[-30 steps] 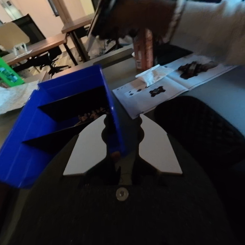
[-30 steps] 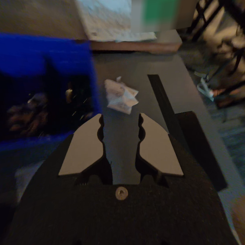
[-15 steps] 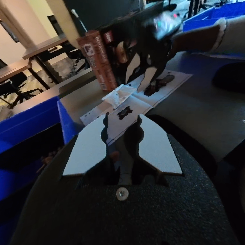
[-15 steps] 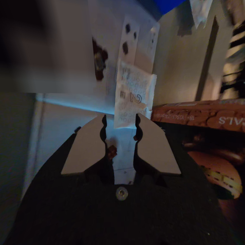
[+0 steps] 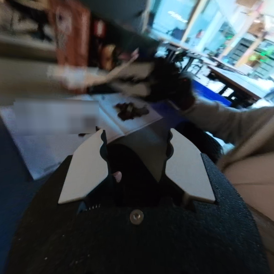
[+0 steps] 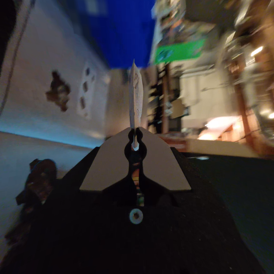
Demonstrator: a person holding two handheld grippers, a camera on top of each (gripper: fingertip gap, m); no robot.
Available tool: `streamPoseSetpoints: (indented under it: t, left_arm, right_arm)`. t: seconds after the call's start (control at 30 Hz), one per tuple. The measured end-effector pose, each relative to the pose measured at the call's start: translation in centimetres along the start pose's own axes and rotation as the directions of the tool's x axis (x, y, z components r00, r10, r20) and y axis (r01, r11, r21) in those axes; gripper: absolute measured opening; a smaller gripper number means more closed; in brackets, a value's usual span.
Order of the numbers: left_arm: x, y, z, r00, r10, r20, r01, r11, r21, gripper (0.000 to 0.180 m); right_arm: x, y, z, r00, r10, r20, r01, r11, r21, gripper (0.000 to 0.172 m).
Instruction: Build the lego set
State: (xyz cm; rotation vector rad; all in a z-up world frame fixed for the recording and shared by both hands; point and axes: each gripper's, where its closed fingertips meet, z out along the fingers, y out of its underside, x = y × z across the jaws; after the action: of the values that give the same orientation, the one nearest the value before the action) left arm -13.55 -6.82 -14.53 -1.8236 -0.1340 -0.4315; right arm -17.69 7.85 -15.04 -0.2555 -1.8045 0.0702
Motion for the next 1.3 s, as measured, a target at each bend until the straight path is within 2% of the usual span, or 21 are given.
streamPoseSetpoints:
  t: [0.1, 0.17, 0.23, 0.33, 0.47, 0.57, 0.63, 0.73, 0.83, 0.9, 0.93, 1.0, 1.07, 1.13, 1.17, 1.23, 1.3]
  left_arm:
    - [-1.0, 0.9, 1.3, 0.994, -0.108, -0.006, 0.108, 0.994, -0.022, 0.077]
    - [-0.4, -0.7, 1.4, 0.983, -0.159, -0.093, 0.162, 0.987, 0.019, 0.076]
    - [-0.7, -2.9, 1.0, 0.985, -0.140, -0.105, 0.145, 0.988, 0.047, 0.073]
    - [-1.9, -5.6, 0.4, 0.991, -0.078, -0.109, 0.080, 0.997, 0.017, 0.074]
    - [-1.3, -7.7, 0.0, 0.949, -0.127, -0.289, 0.109, 0.991, -0.078, 0.069]
    - [-1.6, -8.1, -0.5, 0.911, -0.193, -0.365, 0.144, 0.977, -0.155, 0.067]
    - [-0.3, -8.3, -0.5, 0.866, -0.232, -0.443, 0.158, 0.968, -0.197, 0.066]
    - [1.8, -7.4, 0.7, 0.822, -0.243, -0.514, 0.107, 0.954, -0.280, 0.065]
    - [3.4, -7.6, 1.2, 0.742, -0.289, -0.604, 0.119, 0.945, -0.306, 0.043]
    - [3.6, -7.6, 1.3, 0.734, -0.259, -0.628, 0.097, 0.955, -0.281, 0.011]
    - [3.4, -7.4, 1.4, 0.750, -0.227, -0.621, 0.077, 0.963, -0.258, 0.006]
    - [2.7, -6.9, 1.6, 0.816, -0.123, -0.564, 0.001, 0.978, -0.210, 0.001]
    - [1.6, -7.0, 1.1, 0.875, -0.014, -0.483, -0.071, 0.985, -0.159, 0.000]
    - [0.3, -7.2, 0.2, 0.919, 0.106, -0.380, -0.164, 0.979, -0.122, 0.000]
    - [-0.2, -7.3, -0.3, 0.927, 0.157, -0.341, -0.206, 0.972, -0.113, 0.000]
    - [-0.5, -7.1, -1.1, 0.920, 0.271, -0.284, -0.316, 0.941, -0.124, 0.000]
    - [-0.5, -6.5, -1.7, 0.894, 0.370, -0.254, -0.417, 0.893, -0.169, 0.000]
  right_arm:
    - [2.4, -3.1, -3.6, 0.984, -0.131, -0.118, 0.142, 0.986, 0.090, 0.002]
    - [3.0, -4.9, -6.0, 0.957, -0.229, -0.176, 0.251, 0.961, 0.116, 0.002]
    - [3.1, -6.7, -8.2, 0.934, -0.285, -0.214, 0.320, 0.935, 0.153, 0.001]
    - [3.1, -9.0, -10.4, 0.909, -0.324, -0.262, 0.378, 0.905, 0.195, 0.001]
    - [3.3, -9.9, -11.7, 0.865, -0.389, -0.316, 0.458, 0.870, 0.180, 0.002]
    - [3.2, -10.2, -12.3, 0.829, -0.449, -0.335, 0.519, 0.839, 0.160, 0.002]
    - [3.1, -10.8, -12.6, 0.803, -0.481, -0.352, 0.559, 0.813, 0.163, 0.002]
    - [2.9, -12.2, -12.9, 0.764, -0.523, -0.377, 0.613, 0.770, 0.173, 0.002]
    - [2.5, -12.8, -12.8, 0.736, -0.558, -0.382, 0.651, 0.739, 0.175, 0.002]
    - [2.2, -12.9, -12.7, 0.737, -0.565, -0.371, 0.654, 0.735, 0.180, 0.002]
    - [2.0, -12.7, -12.4, 0.753, -0.557, -0.352, 0.639, 0.746, 0.186, 0.002]
    - [1.8, -11.8, -11.8, 0.839, -0.463, -0.286, 0.528, 0.820, 0.222, 0.007]
    - [1.5, -11.0, -11.7, 0.953, -0.262, -0.152, 0.299, 0.896, 0.328, 0.023]
    - [1.9, -10.4, -11.7, 1.000, -0.019, 0.001, 0.017, 0.909, 0.415, 0.033]
    - [2.4, -10.3, -11.6, 0.990, 0.105, 0.089, -0.134, 0.886, 0.444, 0.036]
    - [4.1, -10.6, -10.8, 0.915, 0.317, 0.249, -0.399, 0.797, 0.454, 0.037]
    - [5.1, -11.6, -9.4, 0.828, 0.408, 0.385, -0.550, 0.723, 0.418, 0.040]
